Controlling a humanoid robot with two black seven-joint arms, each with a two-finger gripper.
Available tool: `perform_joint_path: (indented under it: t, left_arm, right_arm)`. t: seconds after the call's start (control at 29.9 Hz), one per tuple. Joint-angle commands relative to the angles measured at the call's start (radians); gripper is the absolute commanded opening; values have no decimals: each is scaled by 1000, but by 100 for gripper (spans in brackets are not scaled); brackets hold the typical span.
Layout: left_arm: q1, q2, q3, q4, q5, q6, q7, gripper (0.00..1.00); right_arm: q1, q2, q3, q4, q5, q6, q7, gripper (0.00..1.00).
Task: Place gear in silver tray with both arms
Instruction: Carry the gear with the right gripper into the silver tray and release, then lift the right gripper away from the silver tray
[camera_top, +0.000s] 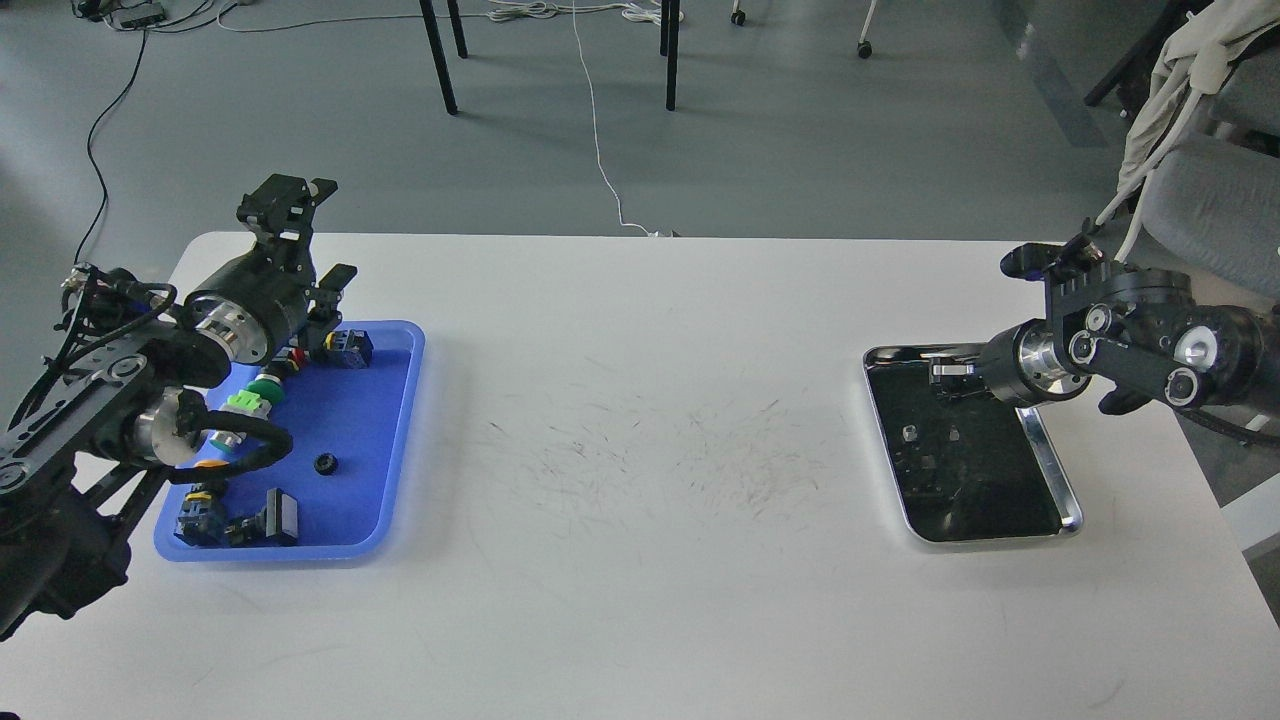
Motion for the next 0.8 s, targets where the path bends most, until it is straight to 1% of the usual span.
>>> perform_joint_path:
  t: [0.0, 0.17, 0.23, 0.3, 0.33, 0.43, 0.5, 0.57, 0.63, 0.7, 0.77]
  left_arm:
    - [0, 0, 0, 0, 1, 0, 0, 98]
    - [0, 1, 0, 1, 1, 0, 0, 98]
    - [0, 3, 0, 1, 1, 0, 1, 98]
    - [-2, 6, 0, 1, 1, 0, 1, 98]
    - [-2, 8, 0, 1, 1, 0, 2, 98]
    - [1, 18, 0, 0, 1, -3, 2, 98]
    - [8, 44, 0, -9, 0, -6, 2, 98]
    - [23, 70, 0, -23, 0, -9, 6, 98]
    - [31, 103, 0, -54, 0, -9, 9, 98]
    - [54, 155, 3, -97, 1, -14, 11, 98]
    - [83, 219, 29, -150, 6, -41, 11, 98]
  right_arm:
    - [5, -4, 51, 6, 4, 0, 1, 98]
    - [17, -22, 192, 11, 9, 0, -1, 98]
    - [29, -33, 276, 8, 14, 0, -1, 98]
    - [29, -39, 396, 0, 23, 0, -1, 98]
    - [23, -40, 501, -4, 37, 0, -2, 98]
    - [6, -30, 735, -39, 108, 0, -8, 98]
    - [0, -24, 876, -85, 223, 0, -13, 98]
    - [-10, -22, 979, -127, 408, 0, -13, 98]
    - [-38, -24, 1030, -147, 599, 0, -14, 98]
    - [-79, -34, 1039, -155, 809, 0, -14, 98]
    - [-148, -42, 1042, -152, 990, 0, -14, 98]
